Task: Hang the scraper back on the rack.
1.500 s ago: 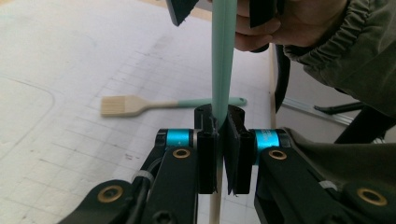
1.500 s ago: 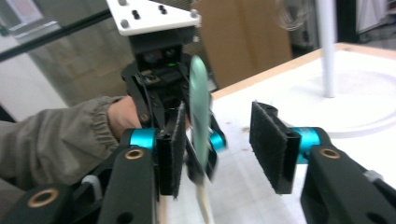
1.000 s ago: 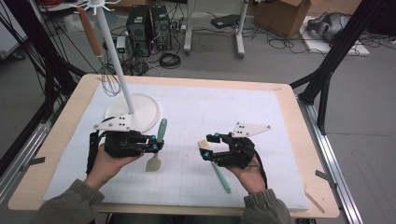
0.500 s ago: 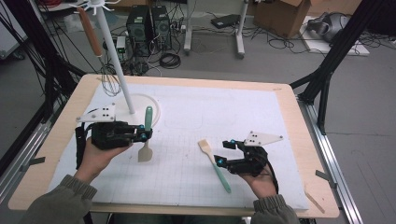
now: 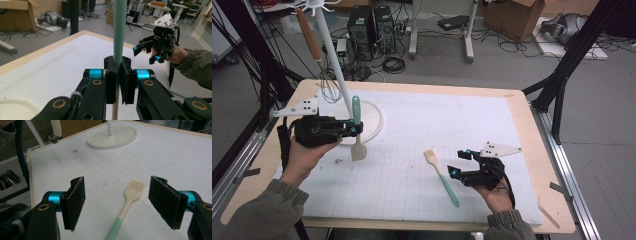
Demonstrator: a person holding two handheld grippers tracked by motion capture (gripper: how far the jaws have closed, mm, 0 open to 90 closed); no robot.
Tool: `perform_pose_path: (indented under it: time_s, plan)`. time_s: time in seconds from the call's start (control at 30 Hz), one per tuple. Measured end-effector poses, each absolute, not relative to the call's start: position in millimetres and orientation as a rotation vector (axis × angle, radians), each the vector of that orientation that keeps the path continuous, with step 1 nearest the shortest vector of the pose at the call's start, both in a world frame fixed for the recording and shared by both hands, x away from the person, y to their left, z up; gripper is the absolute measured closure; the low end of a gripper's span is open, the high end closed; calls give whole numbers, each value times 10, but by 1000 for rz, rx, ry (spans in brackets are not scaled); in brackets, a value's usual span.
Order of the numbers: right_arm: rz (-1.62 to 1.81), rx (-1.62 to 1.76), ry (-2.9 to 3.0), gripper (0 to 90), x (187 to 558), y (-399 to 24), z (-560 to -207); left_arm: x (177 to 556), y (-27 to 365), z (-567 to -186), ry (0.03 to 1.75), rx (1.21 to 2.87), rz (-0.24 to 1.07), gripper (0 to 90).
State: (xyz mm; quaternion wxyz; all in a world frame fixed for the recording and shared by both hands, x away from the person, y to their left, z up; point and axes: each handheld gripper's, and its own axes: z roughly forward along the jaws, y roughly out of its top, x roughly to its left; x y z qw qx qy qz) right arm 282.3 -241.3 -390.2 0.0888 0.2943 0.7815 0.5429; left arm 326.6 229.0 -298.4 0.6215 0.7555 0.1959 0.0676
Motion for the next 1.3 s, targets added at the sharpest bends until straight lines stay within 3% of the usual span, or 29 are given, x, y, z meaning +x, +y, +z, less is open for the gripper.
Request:
perform_pose_path:
  time_s: [1.3]
  plan:
    - [1605, 890, 2315, 277, 2845, -2426, -3923, 3659, 2738, -2180, 488, 1638, 277, 840]
